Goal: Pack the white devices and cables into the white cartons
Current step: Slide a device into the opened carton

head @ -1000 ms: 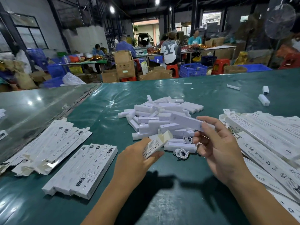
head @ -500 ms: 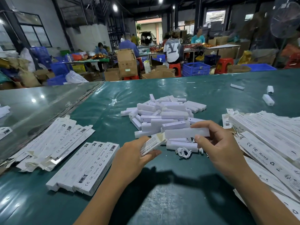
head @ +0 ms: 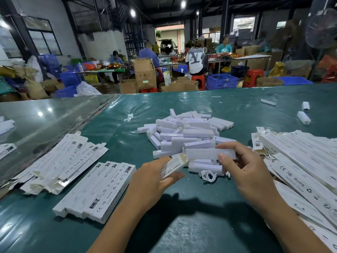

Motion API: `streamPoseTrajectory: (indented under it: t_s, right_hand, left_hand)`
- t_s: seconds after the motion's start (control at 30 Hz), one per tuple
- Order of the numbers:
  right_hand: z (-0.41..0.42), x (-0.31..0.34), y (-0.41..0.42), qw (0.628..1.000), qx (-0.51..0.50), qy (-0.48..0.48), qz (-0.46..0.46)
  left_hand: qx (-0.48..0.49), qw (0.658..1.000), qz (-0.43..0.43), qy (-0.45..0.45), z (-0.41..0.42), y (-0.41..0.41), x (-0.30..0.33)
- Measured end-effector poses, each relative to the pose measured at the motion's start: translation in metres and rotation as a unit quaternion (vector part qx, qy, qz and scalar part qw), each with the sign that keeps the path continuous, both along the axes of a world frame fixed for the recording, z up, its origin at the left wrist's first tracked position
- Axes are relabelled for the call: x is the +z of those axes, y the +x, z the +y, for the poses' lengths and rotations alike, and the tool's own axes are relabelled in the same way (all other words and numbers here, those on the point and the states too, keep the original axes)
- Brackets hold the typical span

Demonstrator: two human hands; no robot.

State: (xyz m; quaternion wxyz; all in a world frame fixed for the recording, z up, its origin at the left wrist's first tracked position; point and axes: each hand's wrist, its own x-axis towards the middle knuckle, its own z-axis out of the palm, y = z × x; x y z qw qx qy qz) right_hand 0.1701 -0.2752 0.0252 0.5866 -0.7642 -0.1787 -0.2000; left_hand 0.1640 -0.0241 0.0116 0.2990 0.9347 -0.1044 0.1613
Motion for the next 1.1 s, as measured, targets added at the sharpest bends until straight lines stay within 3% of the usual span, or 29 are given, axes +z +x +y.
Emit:
streamPoseTrajectory:
  t_s: [0.07, 0.23, 0.37, 0.5, 0.7, 0.73, 0.8, 0.87, 0.93, 1.0, 1.1]
  right_hand:
    - [0.001, -0.001, -0.001, 1.000, 0.009, -0.025, 0.003]
    - [-0.005, 0.001, 0.000, 0.998, 0.021, -0.057, 0.005]
    - [0.002, -0.003, 0.001, 0.994, 0.079, 0.060, 0.054]
    - [0.008, -0.002, 0.002, 0.987, 0.054, 0.145, 0.050]
    - [0.012, -0.008, 0.003, 0.983, -0.026, 0.175, 0.057]
    - [0.012, -0.008, 0.001, 0.986, -0.036, 0.152, 0.054]
    - [0.015, -0.010, -0.004, 0.999, -0.046, 0.015, 0.012]
    - [0.023, -0.011, -0.010, 0.996, -0.012, -0.086, -0.021]
    - [0.028, -0.012, -0.011, 0.998, 0.010, -0.059, -0.010]
    - [0.026, -0.016, -0.007, 0.998, -0.044, -0.033, -0.009]
    - [0.017, -0.026, 0.004, 0.973, -0.119, -0.200, 0.007]
  left_hand:
    - [0.001, 1.000, 0.009, -0.012, 0.000, 0.000, 0.001]
    - [-0.010, 0.996, -0.014, 0.082, -0.001, -0.002, 0.000]
    - [-0.036, 0.988, -0.017, 0.150, -0.007, -0.003, -0.004]
    - [-0.059, 0.993, -0.010, 0.105, -0.011, -0.005, -0.005]
    - [-0.067, 0.998, 0.003, 0.011, -0.018, -0.005, -0.009]
    - [-0.066, 0.998, 0.001, 0.005, -0.020, -0.005, -0.009]
    - [-0.075, 0.997, -0.003, -0.007, -0.024, -0.007, -0.009]
    - [-0.089, 0.992, -0.005, -0.088, -0.028, -0.009, -0.009]
    - [-0.083, 0.980, -0.022, -0.180, -0.031, -0.009, -0.007]
    - [-0.064, 0.965, -0.038, -0.251, -0.032, -0.010, -0.003]
    - [-0.047, 0.940, -0.032, -0.335, -0.033, -0.013, 0.003]
